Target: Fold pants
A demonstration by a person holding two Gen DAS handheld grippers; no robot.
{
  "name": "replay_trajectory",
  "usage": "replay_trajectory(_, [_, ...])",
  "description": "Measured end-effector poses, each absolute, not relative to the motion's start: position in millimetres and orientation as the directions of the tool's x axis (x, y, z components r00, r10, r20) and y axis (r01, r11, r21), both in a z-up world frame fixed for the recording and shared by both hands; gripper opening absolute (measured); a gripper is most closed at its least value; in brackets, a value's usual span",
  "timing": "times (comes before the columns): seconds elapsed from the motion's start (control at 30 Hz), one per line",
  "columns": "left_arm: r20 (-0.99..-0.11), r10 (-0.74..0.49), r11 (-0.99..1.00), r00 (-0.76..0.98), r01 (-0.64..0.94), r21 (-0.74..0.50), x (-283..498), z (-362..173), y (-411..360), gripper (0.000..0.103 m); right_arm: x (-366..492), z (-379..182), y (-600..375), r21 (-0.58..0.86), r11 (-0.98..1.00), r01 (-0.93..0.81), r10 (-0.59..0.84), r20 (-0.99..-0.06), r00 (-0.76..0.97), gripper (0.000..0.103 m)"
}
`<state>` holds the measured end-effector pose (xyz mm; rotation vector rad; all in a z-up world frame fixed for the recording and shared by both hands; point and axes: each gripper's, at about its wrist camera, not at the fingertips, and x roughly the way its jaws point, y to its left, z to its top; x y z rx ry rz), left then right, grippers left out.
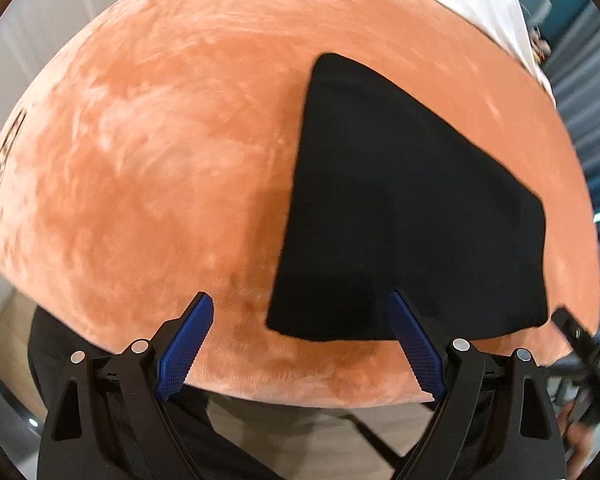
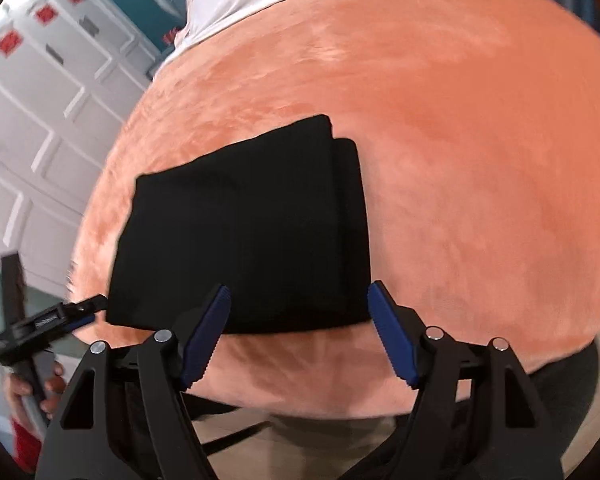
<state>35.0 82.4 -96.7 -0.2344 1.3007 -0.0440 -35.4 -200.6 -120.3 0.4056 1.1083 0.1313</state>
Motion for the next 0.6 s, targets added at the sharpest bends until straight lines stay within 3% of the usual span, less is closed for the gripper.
replay_trajectory(0.13, [-0.947,-0.227,0.963,0.227,-0.091,-0.252,50.8,-121.0,82.0,0.086,-17.3,-162.5,-210.6,0.432,0.874,0.221,0.340,-0.871,0.355,0.070])
replay_trajectory(0.2, [-0.938,-0.284,0.938,0.198,-0.144,-0.315,57.2,-135.9,90.5,0.086,-18.1,-173.8,-217.4,0.469,0.843,0.264,0.366,-0.859,0.360,0.086])
replay_trajectory(0.33, [-0.898,-0.392,0.887,0.197,-0.178,-0.426,64.2,-161.2,97.7,0.098,-18.4,-184.8,-218.6,0.525,0.806,0.273,0.414,-0.830,0.374,0.092])
replay_trajectory(0.47, [-0.913,-0.345,0.894,0.220,-0.220,-0.391,65.4,-163.4,93.8,0.098,-9.0,-191.9,-213.3,0.599,0.755,0.266,0.500,-0.788,0.359,0.092])
replay_trajectory(0.6, [-0.914,-0.327,0.890,0.241,-0.245,-0.384,62.7,-162.7,92.2,0.098,-6.7,-194.8,-212.2,0.600,0.744,0.295,0.484,-0.788,0.381,0.095])
